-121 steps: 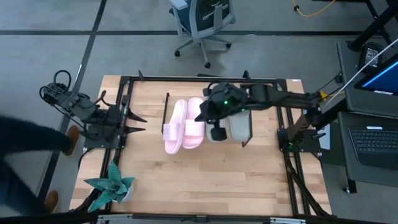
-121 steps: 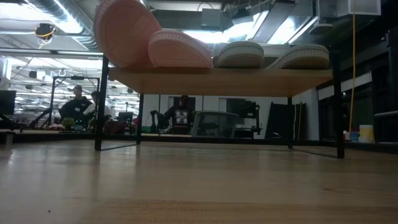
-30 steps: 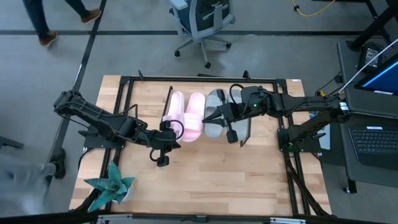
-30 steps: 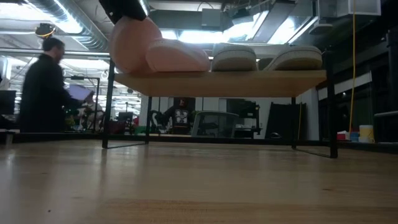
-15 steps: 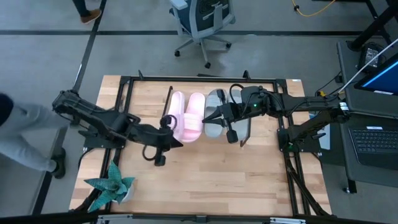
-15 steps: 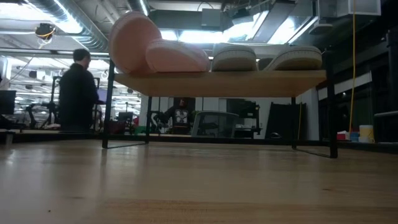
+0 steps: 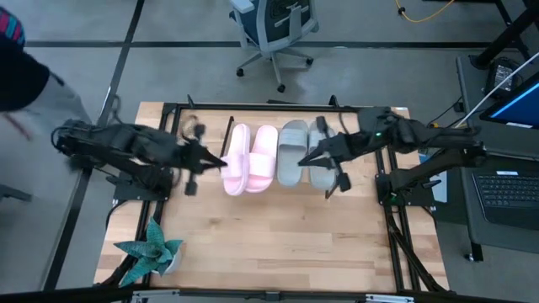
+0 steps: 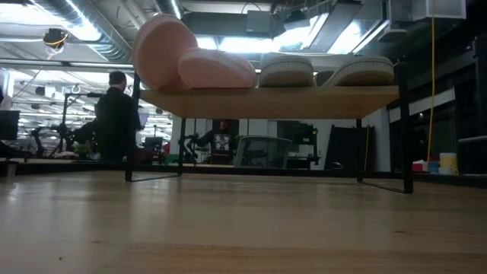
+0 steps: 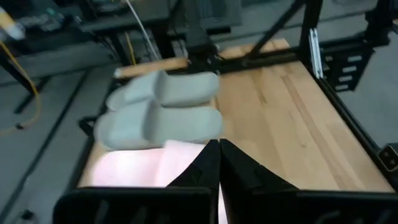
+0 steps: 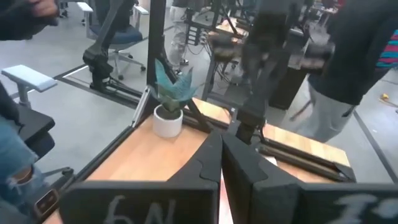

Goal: Pick and place slides into the shelf
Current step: Return to Home Position

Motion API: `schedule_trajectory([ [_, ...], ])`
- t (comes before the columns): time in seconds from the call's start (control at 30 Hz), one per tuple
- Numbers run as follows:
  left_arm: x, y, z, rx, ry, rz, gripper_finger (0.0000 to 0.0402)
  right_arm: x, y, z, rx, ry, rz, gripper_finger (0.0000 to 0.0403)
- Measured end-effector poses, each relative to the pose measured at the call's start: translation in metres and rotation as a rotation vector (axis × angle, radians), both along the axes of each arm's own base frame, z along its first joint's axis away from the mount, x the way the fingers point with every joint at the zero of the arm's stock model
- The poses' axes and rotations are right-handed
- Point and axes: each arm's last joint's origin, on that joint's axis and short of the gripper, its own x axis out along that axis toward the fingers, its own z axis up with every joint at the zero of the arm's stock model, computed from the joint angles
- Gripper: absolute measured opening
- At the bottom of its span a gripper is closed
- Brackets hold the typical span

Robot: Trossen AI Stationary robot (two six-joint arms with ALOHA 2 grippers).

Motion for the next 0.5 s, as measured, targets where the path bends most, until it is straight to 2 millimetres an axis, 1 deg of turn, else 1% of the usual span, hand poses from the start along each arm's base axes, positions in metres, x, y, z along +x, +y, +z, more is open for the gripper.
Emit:
schedule_trajectory([
  [0.1, -0.024, 0.011, 0.007, 0.017, -0.06, 0.014, 0.0, -0.013, -0.001, 0.003, 0.001, 0.018, -0.002, 0.0013],
  [0.23, -0.058, 0.024, -0.002, 0.009, -0.134, 0.062, 0.0, -0.021, -0.001, 0.003, -0.001, 0.049, -0.002, 0.0013],
  [0.3, -0.071, 0.029, -0.015, -0.021, -0.164, 0.095, 0.0, -0.021, -0.001, 0.002, -0.003, 0.057, -0.001, 0.0013],
  [0.37, -0.08, 0.031, -0.03, -0.056, -0.203, 0.108, 0.0, -0.02, -0.001, 0.0, -0.007, 0.058, 0.001, 0.0013],
  [0.43, -0.086, 0.032, -0.048, -0.081, -0.251, 0.097, 0.0, -0.018, 0.0, -0.008, -0.015, 0.046, 0.02, 0.0013],
  [0.5, -0.089, 0.033, -0.065, -0.094, -0.304, 0.087, 0.0, -0.016, -0.001, -0.02, -0.007, 0.039, 0.048, 0.0013],
])
